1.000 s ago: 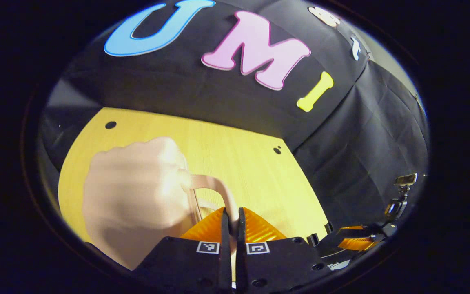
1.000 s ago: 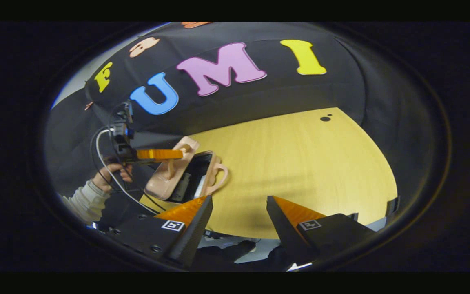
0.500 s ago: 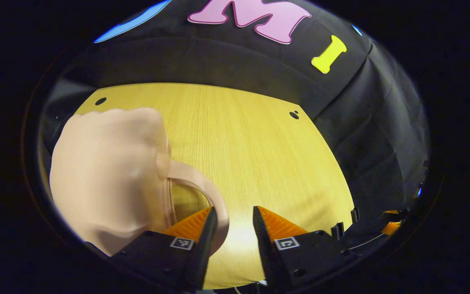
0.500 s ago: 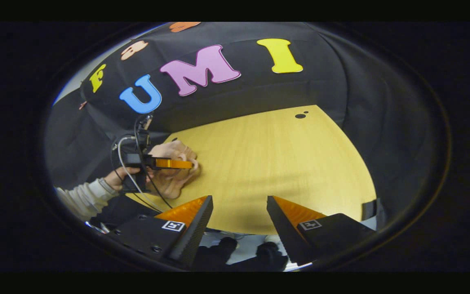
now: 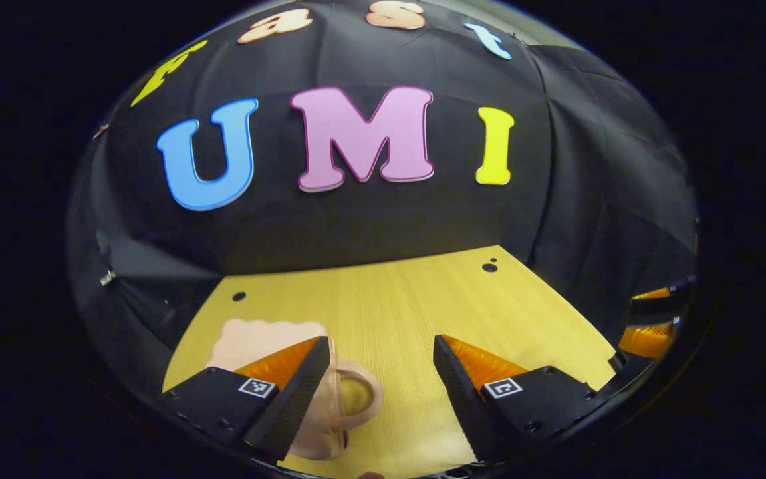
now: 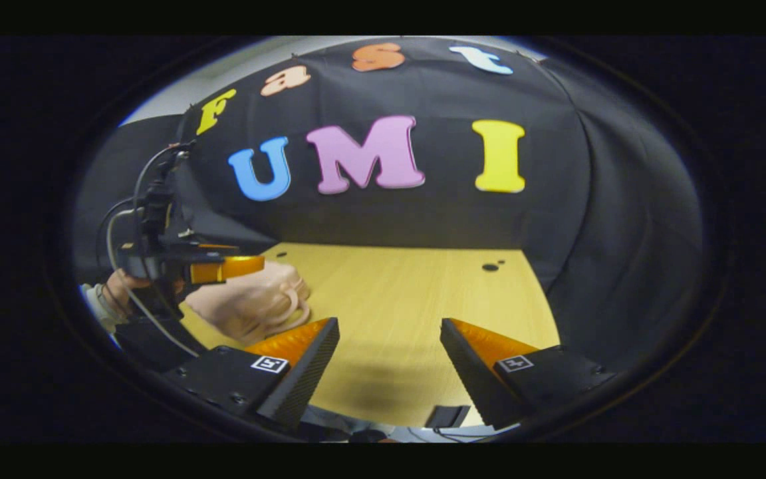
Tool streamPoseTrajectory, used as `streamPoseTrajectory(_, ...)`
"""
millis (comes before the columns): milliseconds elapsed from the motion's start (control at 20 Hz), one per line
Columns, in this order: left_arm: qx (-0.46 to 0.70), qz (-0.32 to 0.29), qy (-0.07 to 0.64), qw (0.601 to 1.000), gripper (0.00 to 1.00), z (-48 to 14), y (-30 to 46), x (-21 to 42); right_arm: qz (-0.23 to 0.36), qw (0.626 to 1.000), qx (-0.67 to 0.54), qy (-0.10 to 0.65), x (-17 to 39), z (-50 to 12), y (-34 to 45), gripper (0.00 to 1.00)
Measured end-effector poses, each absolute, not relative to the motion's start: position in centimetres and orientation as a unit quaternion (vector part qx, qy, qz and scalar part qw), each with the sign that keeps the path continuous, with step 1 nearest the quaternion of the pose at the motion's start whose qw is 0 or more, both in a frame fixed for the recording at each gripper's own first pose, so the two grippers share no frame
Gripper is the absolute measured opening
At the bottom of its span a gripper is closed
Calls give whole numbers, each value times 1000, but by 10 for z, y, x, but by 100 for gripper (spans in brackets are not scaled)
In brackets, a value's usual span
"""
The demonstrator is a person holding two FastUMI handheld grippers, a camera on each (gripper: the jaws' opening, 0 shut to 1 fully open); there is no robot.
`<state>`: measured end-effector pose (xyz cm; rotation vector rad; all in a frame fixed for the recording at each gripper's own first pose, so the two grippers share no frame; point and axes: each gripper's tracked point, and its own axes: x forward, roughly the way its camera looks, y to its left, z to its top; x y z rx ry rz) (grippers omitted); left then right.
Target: First open the suitcase, pack the skin care products into it, and then close the suitcase.
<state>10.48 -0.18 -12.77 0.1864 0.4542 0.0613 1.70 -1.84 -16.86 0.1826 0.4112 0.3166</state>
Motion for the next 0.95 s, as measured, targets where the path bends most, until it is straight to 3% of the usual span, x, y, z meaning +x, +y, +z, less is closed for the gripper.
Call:
streamPoseTrajectory(200,83,24,146,986,95,-64,-26,73,119,983,64,121,36,-100,-10,98)
streamPoseTrajectory(450,53,32,103,993,96,-26,-25,38,81,996,10,25,35,-29,6,98)
streamPoseTrajectory(550,53,39,76,995,96,-14,-20,29,84,996,6,13,29,-19,20,92)
streamPoseTrajectory(950,38,36,7,999,96,42,-31,12,134,990,34,-21,17,10,35,95)
